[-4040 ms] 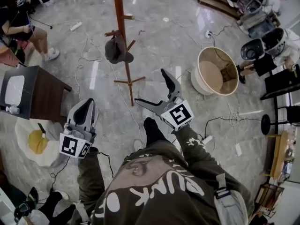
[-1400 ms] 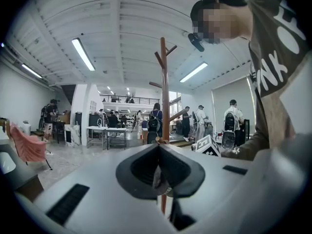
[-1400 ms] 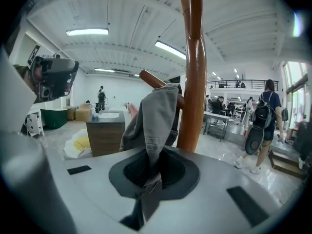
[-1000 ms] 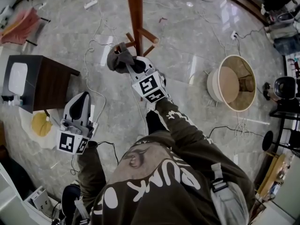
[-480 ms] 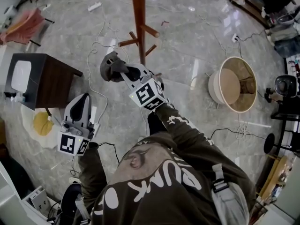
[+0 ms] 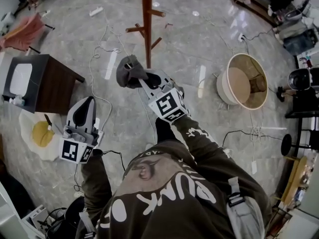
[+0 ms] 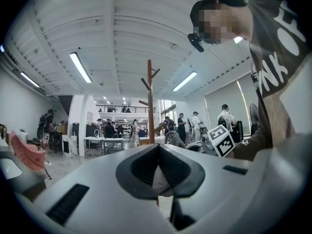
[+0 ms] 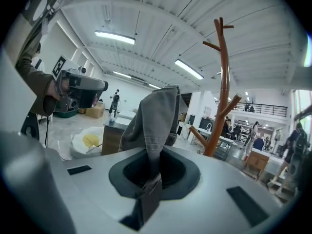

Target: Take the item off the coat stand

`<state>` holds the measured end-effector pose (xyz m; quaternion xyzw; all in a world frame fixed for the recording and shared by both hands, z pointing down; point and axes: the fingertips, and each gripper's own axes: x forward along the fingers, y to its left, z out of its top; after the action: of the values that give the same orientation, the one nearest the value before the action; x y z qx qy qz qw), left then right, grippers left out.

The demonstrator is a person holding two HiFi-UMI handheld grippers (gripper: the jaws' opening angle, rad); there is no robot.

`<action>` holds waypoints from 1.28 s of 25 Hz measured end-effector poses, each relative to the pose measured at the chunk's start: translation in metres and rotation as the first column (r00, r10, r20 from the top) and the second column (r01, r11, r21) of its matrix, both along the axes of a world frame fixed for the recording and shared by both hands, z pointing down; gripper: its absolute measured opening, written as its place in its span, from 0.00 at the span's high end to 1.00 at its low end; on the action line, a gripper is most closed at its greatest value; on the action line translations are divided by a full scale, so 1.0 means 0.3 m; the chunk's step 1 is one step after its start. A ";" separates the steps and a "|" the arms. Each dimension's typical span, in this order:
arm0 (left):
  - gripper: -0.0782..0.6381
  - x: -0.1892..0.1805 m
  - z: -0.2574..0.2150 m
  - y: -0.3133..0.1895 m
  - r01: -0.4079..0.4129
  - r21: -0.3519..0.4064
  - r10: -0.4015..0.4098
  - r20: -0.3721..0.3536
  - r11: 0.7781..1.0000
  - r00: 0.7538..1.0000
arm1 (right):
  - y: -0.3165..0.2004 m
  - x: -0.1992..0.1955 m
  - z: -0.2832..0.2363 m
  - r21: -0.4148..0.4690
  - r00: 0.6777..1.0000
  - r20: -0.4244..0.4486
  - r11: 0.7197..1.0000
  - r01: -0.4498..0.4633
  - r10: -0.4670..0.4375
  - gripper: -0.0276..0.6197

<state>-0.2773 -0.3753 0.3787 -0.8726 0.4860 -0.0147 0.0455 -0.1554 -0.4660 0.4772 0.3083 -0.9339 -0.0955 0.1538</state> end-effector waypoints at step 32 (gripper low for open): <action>0.89 0.298 -0.096 0.744 -0.165 0.067 0.167 -0.035 0.984 0.985 | 0.910 0.539 -0.197 0.059 0.968 -0.001 0.966 -0.252 0.253 0.92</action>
<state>-0.1879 -0.1519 0.3498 -0.9084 0.4126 0.0221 0.0645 0.0062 -0.1929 0.4181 0.4287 -0.8832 -0.1039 0.1596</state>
